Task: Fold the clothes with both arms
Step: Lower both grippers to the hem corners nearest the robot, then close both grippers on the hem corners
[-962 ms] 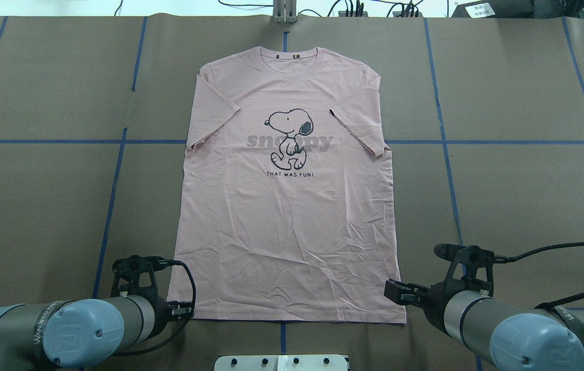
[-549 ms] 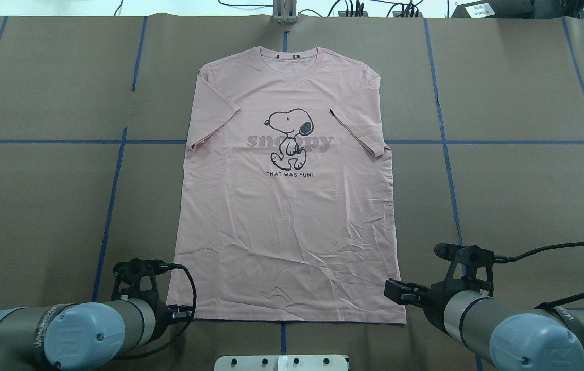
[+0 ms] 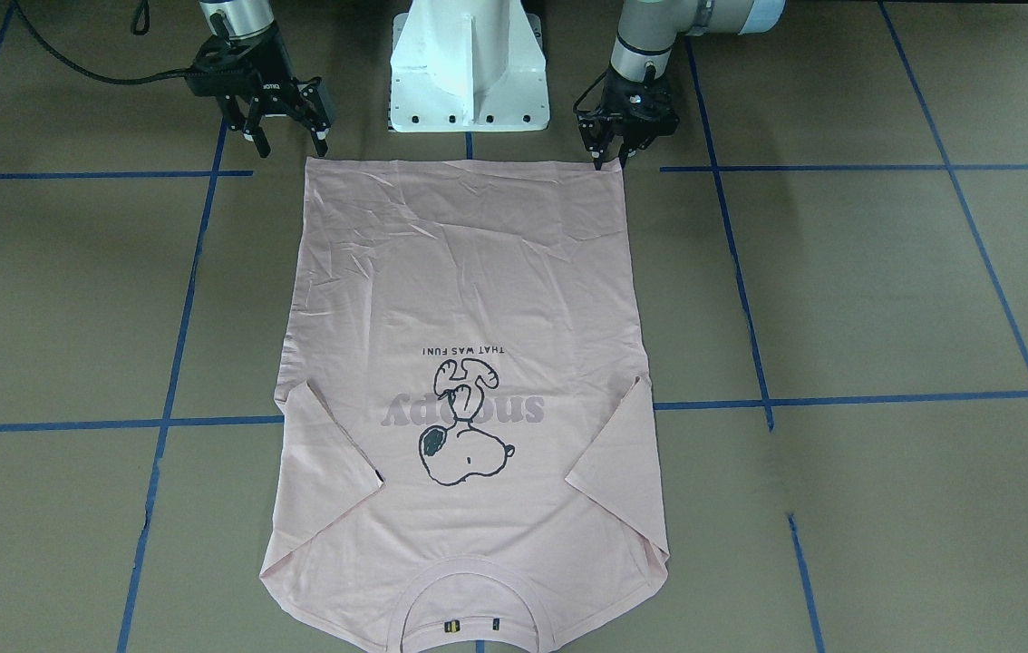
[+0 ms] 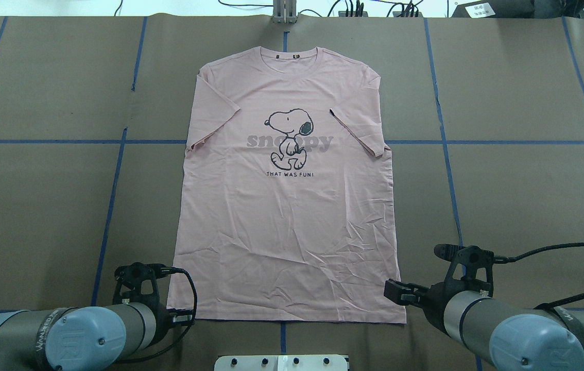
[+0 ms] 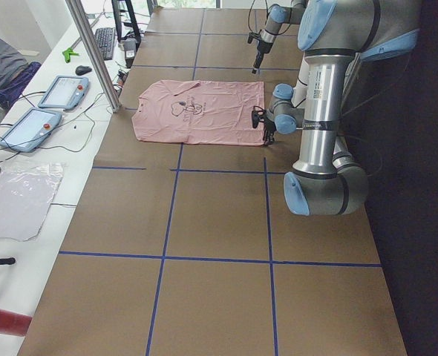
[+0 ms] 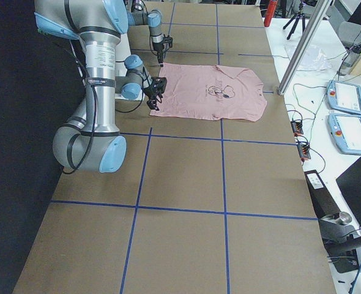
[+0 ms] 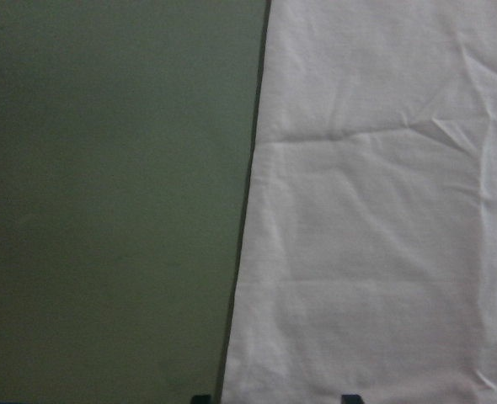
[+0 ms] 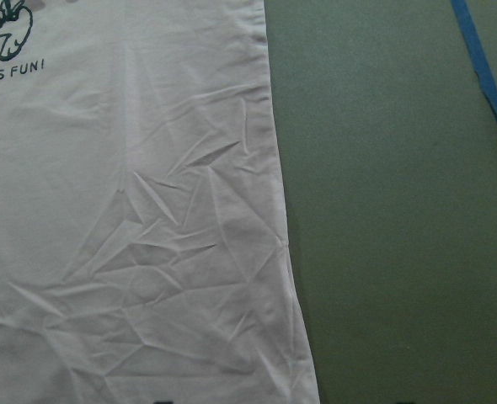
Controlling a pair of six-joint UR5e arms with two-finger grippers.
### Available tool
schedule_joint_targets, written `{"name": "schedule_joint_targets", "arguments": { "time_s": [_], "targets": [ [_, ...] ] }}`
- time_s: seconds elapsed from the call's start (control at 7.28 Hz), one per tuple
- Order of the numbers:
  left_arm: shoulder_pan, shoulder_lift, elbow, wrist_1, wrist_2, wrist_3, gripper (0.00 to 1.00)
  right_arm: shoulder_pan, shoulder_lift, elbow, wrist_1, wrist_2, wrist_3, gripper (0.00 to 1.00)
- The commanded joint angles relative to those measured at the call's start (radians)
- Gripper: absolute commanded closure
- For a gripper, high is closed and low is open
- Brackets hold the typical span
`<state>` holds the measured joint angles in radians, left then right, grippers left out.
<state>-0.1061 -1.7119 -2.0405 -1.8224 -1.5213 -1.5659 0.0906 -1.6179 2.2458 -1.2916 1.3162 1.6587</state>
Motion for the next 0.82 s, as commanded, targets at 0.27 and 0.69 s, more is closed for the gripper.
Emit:
{"name": "schedule_joint_targets", "arguments": {
  "time_s": [0.27,0.69],
  "targets": [
    [-0.003,-0.002,-0.004,0.0,-0.002,0.003,1.0,-0.011,0.007,-0.009,-0.002,-0.002,0.001,0.09],
    [-0.001,-0.014,-0.007,-0.002,-0.002,0.001,1.0,-0.069,0.033,-0.078,-0.079,-0.055,0.131,0.26]
  ]
}}
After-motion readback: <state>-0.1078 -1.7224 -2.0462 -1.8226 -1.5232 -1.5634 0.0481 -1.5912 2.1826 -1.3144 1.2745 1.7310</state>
